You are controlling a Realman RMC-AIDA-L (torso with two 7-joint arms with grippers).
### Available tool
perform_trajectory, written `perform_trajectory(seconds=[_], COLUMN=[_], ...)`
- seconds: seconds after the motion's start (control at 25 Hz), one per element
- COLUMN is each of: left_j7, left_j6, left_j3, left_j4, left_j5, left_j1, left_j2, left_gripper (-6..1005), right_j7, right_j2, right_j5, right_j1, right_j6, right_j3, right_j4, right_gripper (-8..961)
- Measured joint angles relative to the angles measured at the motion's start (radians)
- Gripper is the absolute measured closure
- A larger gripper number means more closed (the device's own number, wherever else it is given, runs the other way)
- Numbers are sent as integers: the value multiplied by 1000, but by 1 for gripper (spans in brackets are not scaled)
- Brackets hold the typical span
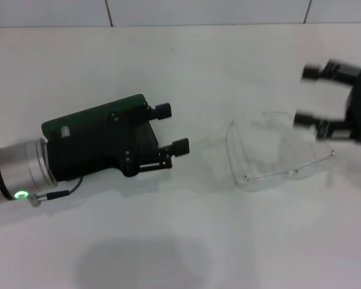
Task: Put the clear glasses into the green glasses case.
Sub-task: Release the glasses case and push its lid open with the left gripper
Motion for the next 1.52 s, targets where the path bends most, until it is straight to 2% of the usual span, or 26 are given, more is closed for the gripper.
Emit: perform_trajectory(seconds=[0.04,0.12,0.2,0.28,0.32,0.36,0.52,0.6,0.8,1.04,1.4,1.52], left_j7=[1,2,4,6,7,8,11,11,12,20,20,-22], left_j6=[0,0,0,1,1,1,1,1,1,1,-1,-2], left_j3=[0,0,1,1,2,2,-1,1,3,3,3,3], left_j4=[0,2,3,1,1,1,3,0,-4,0,-7,-31], left_j5=[-8,-29,-45,-53,-56,-56,-58,-58,-59,-59,-59,-59], left_j1=[1,3,7,8,8,8,1,-7,-14,-14,-19,-43], left_j2=[0,0,0,0,0,0,1,1,0,0,-2,11], left_gripper=[125,128,130,132,133,135,139,142,148,155,165,169], right_j7=[-21,-81,-117,-119,-82,-70,82,115,96,37,39,41], right_j2=[15,59,84,84,60,54,-13,-23,2,20,23,27], right_j5=[2,7,6,3,-38,-52,-188,-228,-159,-62,-231,-271], right_j1=[-7,-34,-51,-53,-49,-46,11,31,3,-32,0,7], right_j6=[-14,-68,-141,-161,-160,-152,-82,-74,-124,-235,-231,-226], right_j3=[56,224,351,380,390,379,220,188,232,326,255,251], right_j4=[-2,-16,-29,-33,-43,-44,-46,-39,-71,-77,-79,-81], right_gripper=[96,96,96,95,95,95,95,95,96,95,96,96])
